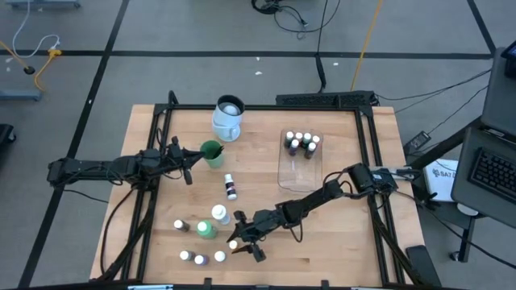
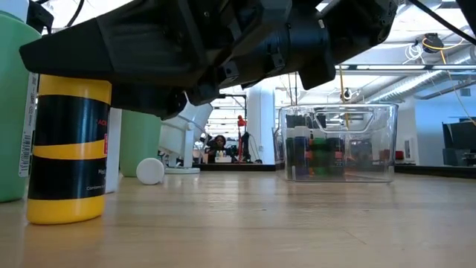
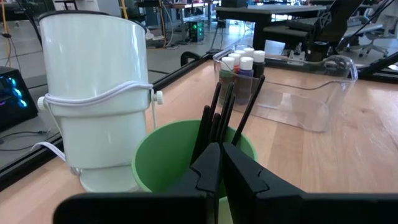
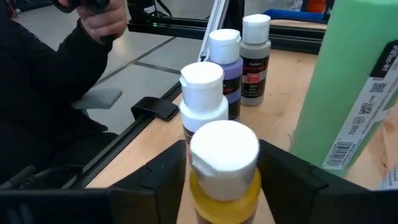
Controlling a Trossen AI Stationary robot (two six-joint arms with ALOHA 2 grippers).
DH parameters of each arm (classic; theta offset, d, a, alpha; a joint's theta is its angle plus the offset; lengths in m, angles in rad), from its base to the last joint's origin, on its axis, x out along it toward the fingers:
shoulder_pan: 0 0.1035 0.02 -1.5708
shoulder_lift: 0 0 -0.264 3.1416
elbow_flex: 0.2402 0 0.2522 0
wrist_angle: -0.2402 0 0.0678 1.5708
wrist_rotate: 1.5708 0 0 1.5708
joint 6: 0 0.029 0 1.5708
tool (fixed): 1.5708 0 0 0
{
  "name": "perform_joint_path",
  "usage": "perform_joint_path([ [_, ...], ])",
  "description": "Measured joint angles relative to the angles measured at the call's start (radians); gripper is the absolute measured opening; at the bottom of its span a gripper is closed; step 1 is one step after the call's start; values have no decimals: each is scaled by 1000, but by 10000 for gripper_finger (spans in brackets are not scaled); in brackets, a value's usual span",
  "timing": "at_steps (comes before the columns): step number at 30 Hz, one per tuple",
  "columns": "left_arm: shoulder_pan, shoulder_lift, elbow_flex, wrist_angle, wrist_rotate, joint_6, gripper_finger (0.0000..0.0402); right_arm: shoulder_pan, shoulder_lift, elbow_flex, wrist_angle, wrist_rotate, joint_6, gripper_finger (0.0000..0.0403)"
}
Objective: Pick & Place Paint Supplies
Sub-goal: Put the yellow paint bottle into the transparent bin
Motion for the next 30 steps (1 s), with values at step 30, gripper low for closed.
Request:
perform_joint_path([
  [30, 0, 0, 0, -15, 3, -24, 19, -23, -947, -332, -640, 488, -191, 133],
])
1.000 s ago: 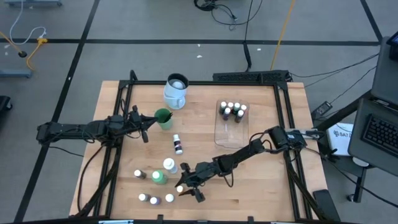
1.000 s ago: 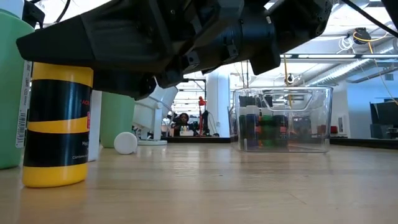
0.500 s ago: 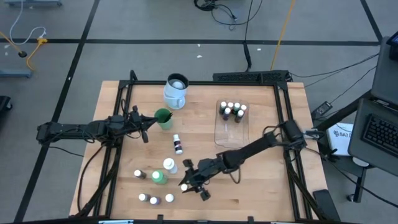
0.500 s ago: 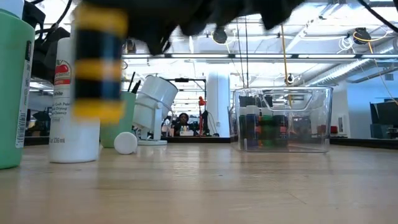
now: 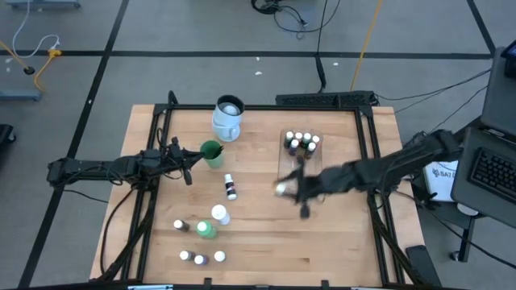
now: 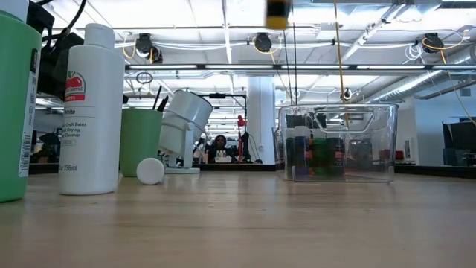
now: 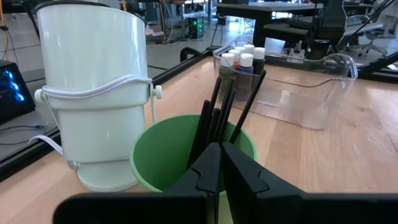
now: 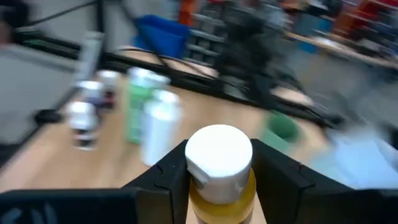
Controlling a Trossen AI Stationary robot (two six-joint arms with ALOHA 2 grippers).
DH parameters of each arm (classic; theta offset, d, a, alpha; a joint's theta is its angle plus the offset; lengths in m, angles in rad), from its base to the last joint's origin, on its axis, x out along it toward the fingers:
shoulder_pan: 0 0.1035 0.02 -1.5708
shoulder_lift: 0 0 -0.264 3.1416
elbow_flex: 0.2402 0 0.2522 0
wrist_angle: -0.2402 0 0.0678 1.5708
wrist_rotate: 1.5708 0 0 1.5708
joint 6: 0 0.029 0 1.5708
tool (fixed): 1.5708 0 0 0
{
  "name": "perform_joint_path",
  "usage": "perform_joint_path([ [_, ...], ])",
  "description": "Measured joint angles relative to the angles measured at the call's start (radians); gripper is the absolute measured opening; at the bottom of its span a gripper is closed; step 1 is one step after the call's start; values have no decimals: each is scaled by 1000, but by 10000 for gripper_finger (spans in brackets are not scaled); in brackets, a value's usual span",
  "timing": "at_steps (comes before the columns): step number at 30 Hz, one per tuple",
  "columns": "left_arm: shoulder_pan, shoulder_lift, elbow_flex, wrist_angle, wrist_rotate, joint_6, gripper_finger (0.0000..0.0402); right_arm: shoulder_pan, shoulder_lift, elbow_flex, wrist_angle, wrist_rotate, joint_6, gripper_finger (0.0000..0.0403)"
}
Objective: Pick & Place Paint Supplies
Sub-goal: Put the yellow paint bottle into the transparent bin
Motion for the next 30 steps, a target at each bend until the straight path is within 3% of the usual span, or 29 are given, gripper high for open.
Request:
perform_joint_path([
  [5, 0, 0, 0, 5, 0, 0, 19, -183, -206, -293, 71, 93, 89, 133],
  [8, 0, 0, 0, 10, 0, 0, 19, -305, -232, -454, 185, 51, 115, 133],
  [12, 0, 0, 0, 9, -3, 4, 19, -417, -236, -566, 275, 0, 141, 133],
  [17, 0, 0, 0, 9, -5, 14, 19, -493, -195, -625, 356, -77, 175, 133],
  [30, 0, 0, 0, 6, -4, 3, 19, -537, -23, -645, 469, -60, 144, 133],
])
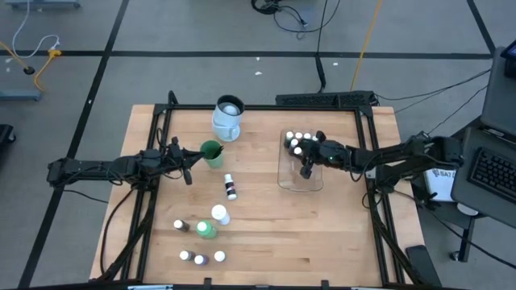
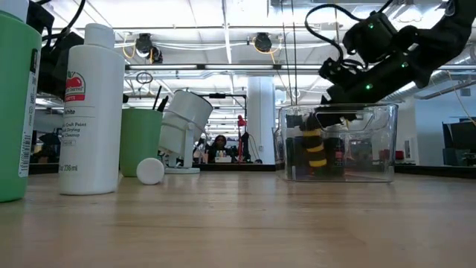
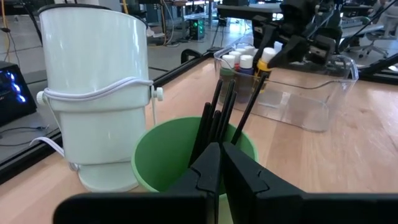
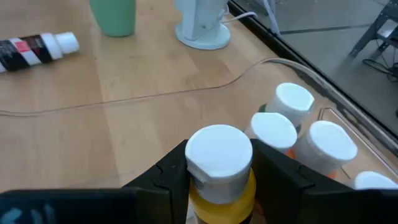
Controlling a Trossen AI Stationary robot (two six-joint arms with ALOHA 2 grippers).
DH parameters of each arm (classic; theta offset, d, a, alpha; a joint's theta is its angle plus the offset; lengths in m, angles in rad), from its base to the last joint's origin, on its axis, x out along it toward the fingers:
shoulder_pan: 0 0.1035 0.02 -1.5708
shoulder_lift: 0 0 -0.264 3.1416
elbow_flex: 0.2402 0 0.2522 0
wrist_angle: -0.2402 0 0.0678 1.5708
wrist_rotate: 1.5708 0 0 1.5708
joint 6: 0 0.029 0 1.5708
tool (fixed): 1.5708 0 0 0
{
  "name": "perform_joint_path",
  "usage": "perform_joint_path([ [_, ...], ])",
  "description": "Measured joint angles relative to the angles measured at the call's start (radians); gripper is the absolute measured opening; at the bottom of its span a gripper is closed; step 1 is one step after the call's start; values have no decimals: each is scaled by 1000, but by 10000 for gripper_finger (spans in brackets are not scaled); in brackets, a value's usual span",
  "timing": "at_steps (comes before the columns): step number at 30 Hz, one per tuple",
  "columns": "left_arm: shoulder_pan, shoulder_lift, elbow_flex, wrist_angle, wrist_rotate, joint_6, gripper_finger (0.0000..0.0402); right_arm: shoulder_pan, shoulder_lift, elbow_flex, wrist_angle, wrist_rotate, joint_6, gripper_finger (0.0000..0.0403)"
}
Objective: Pick & Place Paint Supplies
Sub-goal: Put the yellow paint bottle into the transparent bin, then put the bottom white paint bottle into the transparent bin
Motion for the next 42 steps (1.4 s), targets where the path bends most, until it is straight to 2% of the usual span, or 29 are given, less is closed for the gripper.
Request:
perform_joint_path([
  [6, 0, 0, 0, -1, 0, 0, 19, -17, 32, 3, 18, 22, -14, 137],
  [12, 0, 0, 0, -7, 1, 0, 19, -17, 21, 0, 28, 46, -11, 191],
  [16, 0, 0, 0, -7, 4, -1, 19, -17, 18, 0, 30, 47, -20, 210],
  [24, 0, 0, 0, -9, 4, -8, 19, -8, 18, 0, 148, 45, -64, 216],
  [27, 0, 0, 0, -9, 4, -8, 19, 23, -6, 5, 224, 43, -101, 214],
  [30, 0, 0, 0, -8, 4, -6, 19, 75, -34, 48, 193, 40, -95, 214],
  [35, 0, 0, 0, -5, 1, -3, 19, 212, -18, 178, 67, -95, -63, 192],
  [38, 0, 0, 0, -6, 0, -4, 19, 303, -7, 222, 59, -140, -125, 163],
  [42, -1, 0, 0, -29, 8, -25, 19, 361, -112, 217, 81, -108, -194, 100],
])
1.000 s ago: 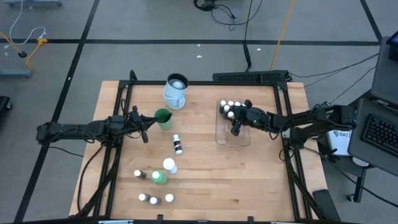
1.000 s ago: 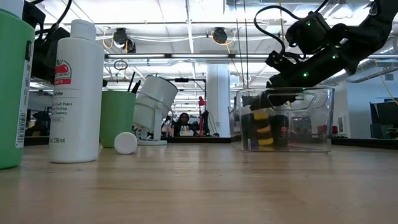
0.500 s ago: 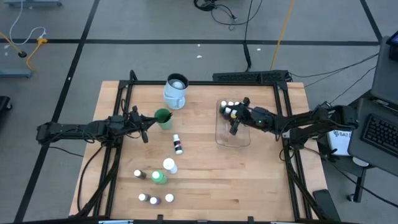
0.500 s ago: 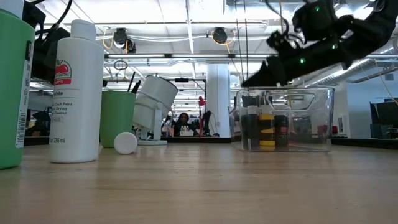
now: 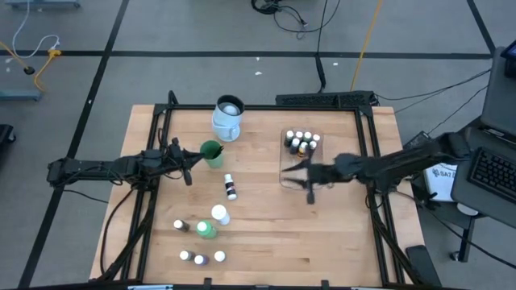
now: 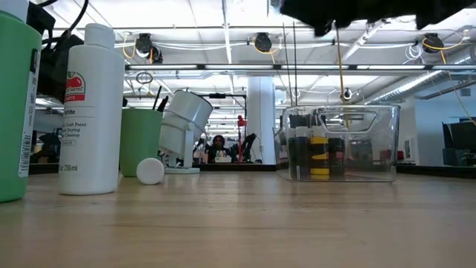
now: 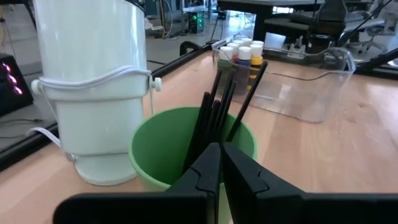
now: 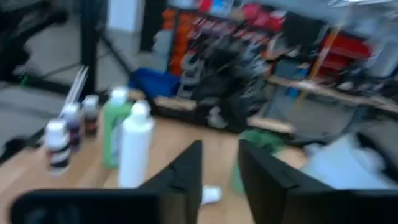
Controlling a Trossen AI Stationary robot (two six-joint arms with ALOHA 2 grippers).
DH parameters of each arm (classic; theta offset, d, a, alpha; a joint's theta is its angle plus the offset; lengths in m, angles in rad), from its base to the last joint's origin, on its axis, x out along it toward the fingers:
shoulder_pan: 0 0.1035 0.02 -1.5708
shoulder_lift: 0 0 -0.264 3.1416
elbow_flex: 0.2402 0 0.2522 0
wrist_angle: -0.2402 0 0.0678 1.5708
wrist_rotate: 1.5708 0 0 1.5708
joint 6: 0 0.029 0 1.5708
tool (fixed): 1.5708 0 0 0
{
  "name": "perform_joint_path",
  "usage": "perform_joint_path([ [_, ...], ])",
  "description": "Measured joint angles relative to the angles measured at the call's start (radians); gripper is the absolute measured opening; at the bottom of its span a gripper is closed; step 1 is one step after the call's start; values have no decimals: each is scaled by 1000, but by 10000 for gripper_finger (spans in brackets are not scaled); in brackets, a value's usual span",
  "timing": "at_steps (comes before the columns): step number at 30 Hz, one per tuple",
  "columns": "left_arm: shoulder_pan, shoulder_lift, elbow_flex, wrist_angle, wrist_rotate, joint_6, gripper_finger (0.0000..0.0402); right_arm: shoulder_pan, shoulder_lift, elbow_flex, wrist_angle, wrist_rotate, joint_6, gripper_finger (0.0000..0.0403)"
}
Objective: Pick & Place Paint Supplies
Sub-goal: Put the bottom white paint bottle into the transparent bin
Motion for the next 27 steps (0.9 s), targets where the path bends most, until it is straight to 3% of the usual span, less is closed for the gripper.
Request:
perform_joint_path([
  [3, -1, 0, 0, 6, 28, -18, 19, -12, -141, -30, -69, 21, 7, 49],
  [6, -1, 0, 0, 38, 61, -3, 19, -32, -287, -97, -101, -57, 34, 10],
  [9, -1, 0, 0, 45, 63, 5, 19, -39, -419, -181, -103, -109, 79, 8],
  [12, -1, 0, 0, 57, 64, -6, 19, -39, -514, -282, -102, -60, 85, 9],
  [17, -1, 0, 0, 63, 158, -38, 19, -40, -594, -445, 24, -29, 62, 3],
  [21, -2, 0, -1, 231, 250, -36, 19, -40, -609, -520, 63, -29, 78, 6],
  [27, -7, 46, -1, 483, 270, -41, 19, -40, -602, -599, 196, -24, -2, 6],
])
